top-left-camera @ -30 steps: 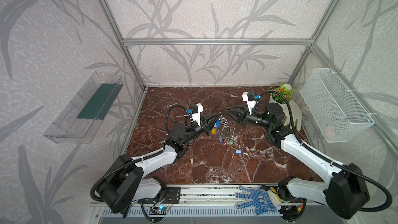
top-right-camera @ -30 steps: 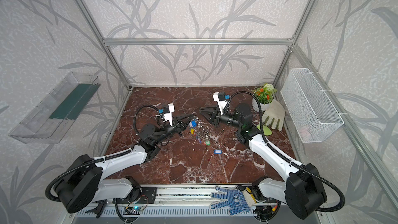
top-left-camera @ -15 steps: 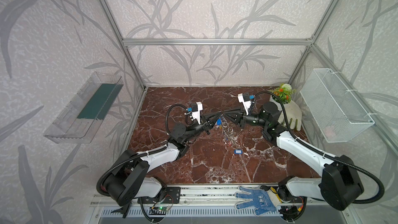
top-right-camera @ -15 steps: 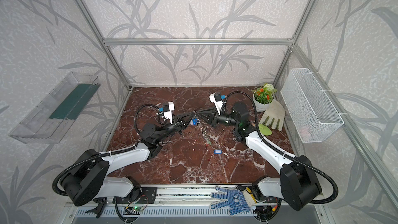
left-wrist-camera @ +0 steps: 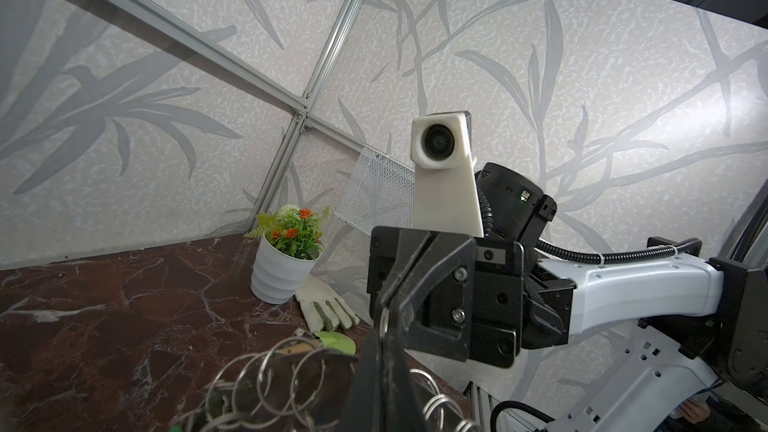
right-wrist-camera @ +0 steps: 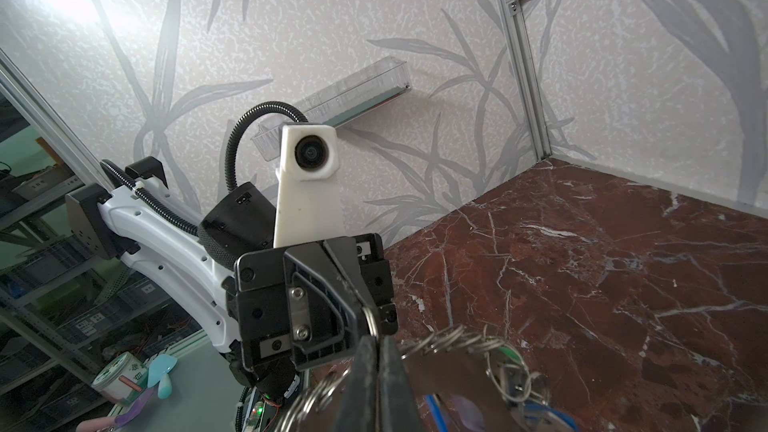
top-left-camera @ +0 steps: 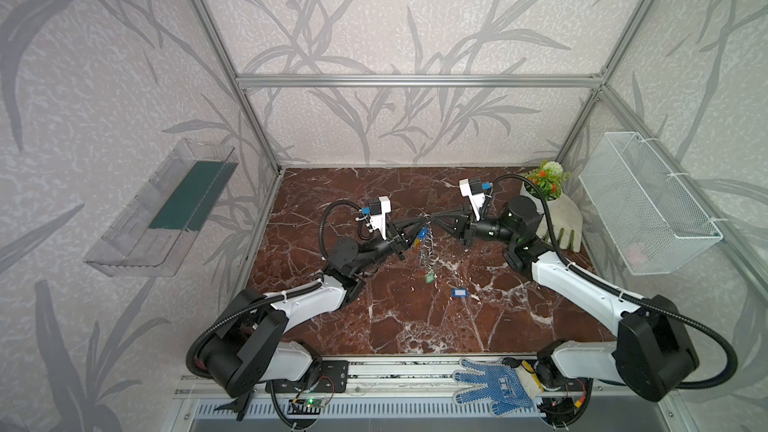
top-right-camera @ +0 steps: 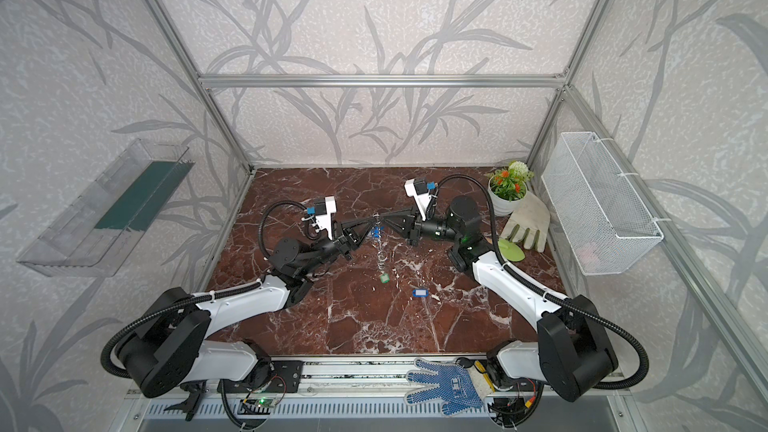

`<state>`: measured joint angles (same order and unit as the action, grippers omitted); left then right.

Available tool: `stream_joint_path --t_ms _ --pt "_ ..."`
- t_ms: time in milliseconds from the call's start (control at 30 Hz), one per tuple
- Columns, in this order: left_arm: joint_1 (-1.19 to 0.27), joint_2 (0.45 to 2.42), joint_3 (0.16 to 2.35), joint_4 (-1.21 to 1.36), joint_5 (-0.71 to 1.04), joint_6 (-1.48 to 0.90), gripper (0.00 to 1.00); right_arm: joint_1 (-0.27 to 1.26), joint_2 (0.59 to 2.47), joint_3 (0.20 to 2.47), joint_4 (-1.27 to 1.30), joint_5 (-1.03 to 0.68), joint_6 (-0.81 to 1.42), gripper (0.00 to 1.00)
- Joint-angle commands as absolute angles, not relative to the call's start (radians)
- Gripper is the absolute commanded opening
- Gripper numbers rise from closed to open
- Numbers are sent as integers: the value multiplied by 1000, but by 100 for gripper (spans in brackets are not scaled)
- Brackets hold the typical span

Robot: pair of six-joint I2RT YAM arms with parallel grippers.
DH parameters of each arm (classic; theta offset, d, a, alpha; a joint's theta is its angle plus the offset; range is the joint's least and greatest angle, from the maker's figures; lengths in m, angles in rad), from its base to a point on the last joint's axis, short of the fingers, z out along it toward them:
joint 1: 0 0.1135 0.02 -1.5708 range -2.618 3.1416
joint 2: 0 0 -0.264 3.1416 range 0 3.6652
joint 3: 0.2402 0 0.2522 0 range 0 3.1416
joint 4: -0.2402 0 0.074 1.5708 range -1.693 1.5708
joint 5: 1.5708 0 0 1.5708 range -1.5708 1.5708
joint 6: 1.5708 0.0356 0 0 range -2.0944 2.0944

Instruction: Put the keys on the keyring

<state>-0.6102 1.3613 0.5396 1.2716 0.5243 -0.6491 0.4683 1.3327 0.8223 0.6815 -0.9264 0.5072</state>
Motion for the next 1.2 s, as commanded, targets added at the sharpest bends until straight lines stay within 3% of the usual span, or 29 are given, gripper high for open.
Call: stream_joint_path --t_ms 0,867,1167 --pt "-607 1344 595 1348 535 -655 0 474 1342 841 733 -969 534 6" --pt "-607 1353 603 1312 519 -647 0 489 1363 839 774 -1014 548 13" --pt "-605 1350 603 1306 518 -644 0 489 1364 838 788 -1022 558 4"
